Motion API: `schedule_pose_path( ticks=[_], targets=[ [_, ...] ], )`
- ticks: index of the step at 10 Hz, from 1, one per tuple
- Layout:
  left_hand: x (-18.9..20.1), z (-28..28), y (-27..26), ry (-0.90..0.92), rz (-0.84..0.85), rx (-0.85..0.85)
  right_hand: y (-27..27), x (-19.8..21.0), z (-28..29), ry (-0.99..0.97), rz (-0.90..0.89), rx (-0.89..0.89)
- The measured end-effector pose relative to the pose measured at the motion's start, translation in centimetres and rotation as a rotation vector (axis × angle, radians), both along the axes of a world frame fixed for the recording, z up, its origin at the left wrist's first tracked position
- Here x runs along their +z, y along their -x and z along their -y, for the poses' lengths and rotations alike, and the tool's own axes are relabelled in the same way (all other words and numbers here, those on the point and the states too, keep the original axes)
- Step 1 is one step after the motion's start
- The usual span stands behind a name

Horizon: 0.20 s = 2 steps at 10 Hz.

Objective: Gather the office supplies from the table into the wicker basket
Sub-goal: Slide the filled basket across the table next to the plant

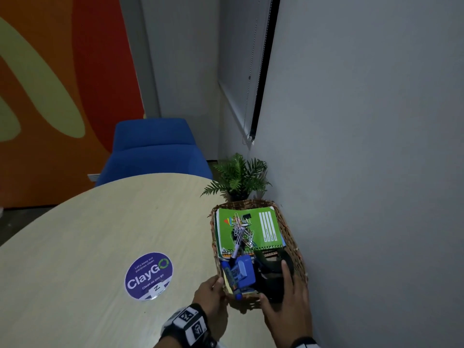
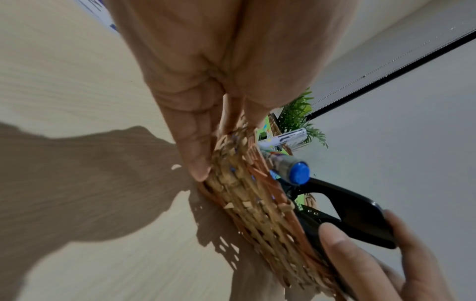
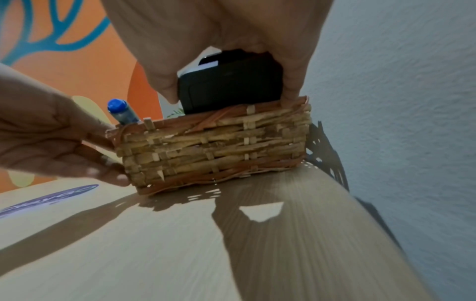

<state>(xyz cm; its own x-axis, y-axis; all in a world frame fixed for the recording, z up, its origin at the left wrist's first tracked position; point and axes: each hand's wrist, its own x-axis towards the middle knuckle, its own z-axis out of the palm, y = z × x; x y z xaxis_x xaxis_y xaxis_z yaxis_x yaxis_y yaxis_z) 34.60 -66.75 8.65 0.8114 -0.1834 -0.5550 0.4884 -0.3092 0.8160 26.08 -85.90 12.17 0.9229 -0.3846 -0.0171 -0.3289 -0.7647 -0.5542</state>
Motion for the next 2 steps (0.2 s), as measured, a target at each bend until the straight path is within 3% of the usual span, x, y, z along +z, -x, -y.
schedule_pose_path(
  ticks=[1, 2],
  targets=[
    [1.5, -2.3, 1.0, -0.017, -0.071, -0.037, -0.4, 0.7, -0.1, -0.003, -0.049, -0.003],
    [-14.6, -6.3, -0.3, -0.014, -0.163, 0.13, -0.2, 1.6, -0.4, -0.021, 0.018, -0.066]
  ],
)
